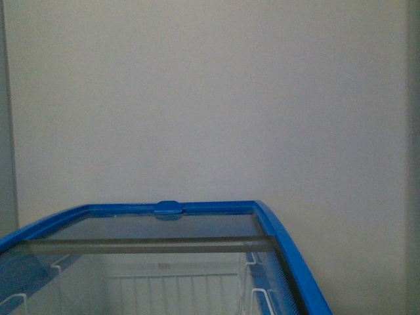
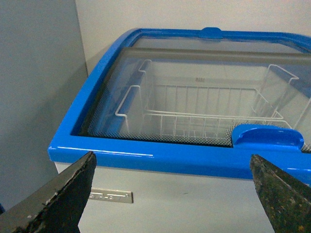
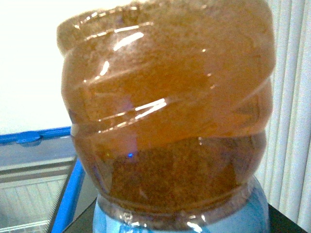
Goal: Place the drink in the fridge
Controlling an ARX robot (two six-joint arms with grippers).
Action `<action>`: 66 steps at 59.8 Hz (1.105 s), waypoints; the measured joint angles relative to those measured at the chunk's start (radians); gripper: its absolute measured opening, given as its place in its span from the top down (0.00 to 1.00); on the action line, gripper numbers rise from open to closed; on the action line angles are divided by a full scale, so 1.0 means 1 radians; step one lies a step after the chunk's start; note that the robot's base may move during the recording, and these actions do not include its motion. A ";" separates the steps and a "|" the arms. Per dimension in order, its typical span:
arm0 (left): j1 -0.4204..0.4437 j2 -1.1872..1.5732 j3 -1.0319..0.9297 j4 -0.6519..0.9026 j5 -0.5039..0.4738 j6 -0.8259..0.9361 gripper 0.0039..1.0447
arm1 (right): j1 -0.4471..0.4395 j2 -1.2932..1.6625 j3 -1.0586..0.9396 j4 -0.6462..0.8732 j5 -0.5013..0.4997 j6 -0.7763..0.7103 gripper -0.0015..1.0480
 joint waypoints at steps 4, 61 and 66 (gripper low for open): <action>0.016 0.042 0.018 -0.037 0.043 -0.090 0.08 | 0.000 0.000 0.000 0.000 0.000 0.000 0.62; 0.179 1.436 0.603 0.290 0.886 0.975 0.08 | 0.000 0.000 0.000 0.000 0.000 0.000 0.62; 0.168 1.448 0.635 0.238 0.890 1.005 0.08 | 0.000 0.000 0.000 0.000 0.000 0.000 0.62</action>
